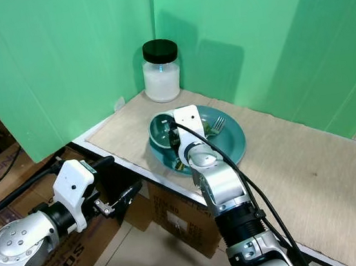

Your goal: Setting the table

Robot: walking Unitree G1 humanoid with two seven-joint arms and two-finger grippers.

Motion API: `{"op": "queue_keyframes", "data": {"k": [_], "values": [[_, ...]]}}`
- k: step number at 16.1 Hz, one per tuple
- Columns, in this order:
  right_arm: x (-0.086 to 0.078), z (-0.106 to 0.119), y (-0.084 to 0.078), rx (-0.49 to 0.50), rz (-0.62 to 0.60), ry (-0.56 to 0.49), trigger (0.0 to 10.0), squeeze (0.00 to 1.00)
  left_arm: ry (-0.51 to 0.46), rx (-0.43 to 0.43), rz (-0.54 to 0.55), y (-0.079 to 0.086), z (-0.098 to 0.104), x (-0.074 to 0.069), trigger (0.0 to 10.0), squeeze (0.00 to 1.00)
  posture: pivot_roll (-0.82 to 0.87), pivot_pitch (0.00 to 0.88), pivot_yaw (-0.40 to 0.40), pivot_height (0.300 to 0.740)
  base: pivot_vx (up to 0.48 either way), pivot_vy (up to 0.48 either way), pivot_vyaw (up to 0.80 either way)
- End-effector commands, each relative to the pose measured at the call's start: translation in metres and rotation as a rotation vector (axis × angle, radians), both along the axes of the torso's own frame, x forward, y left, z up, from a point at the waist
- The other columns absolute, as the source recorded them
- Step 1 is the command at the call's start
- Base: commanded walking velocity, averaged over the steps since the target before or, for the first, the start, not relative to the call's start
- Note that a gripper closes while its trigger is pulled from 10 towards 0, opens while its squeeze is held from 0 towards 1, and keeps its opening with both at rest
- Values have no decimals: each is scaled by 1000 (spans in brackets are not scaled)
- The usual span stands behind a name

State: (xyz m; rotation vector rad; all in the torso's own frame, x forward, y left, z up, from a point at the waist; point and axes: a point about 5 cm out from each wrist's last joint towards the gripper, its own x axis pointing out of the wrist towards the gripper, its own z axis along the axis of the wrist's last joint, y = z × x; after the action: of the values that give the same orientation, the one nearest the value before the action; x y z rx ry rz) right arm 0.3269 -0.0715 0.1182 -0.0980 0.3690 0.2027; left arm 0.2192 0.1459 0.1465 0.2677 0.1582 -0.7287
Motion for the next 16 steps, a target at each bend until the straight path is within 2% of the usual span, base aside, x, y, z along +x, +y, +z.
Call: {"op": "queue_keyframes", "data": {"k": [1,9,10,11,15,16], "values": [[3,2,-1,5,-5,-6,0,0,2,9,-9,-1,0,-2,10000,0,126,0,-64,740,0,0,0],[2,1,0,16,-2,-7,0,0,-7,-3,8,-2,3,1,10000,0,122,0,-63,740,0,0,0],[2,1,0,17,-1,-7,0,0,8,25,16,-2,0,2,10000,0,122,0,-63,740,0,0,0],[2,1,0,19,0,-7,0,0,18,12,54,1,0,5,10000,0,122,0,-63,740,0,0,0],[3,2,1,22,3,-9,0,0,4,17,81,2,2,9,10000,0,124,0,-68,740,0,0,0],[3,3,1,26,5,-12,0,0,-14,51,84,3,2,10,10000,0,125,0,-69,740,0,0,0]]}}
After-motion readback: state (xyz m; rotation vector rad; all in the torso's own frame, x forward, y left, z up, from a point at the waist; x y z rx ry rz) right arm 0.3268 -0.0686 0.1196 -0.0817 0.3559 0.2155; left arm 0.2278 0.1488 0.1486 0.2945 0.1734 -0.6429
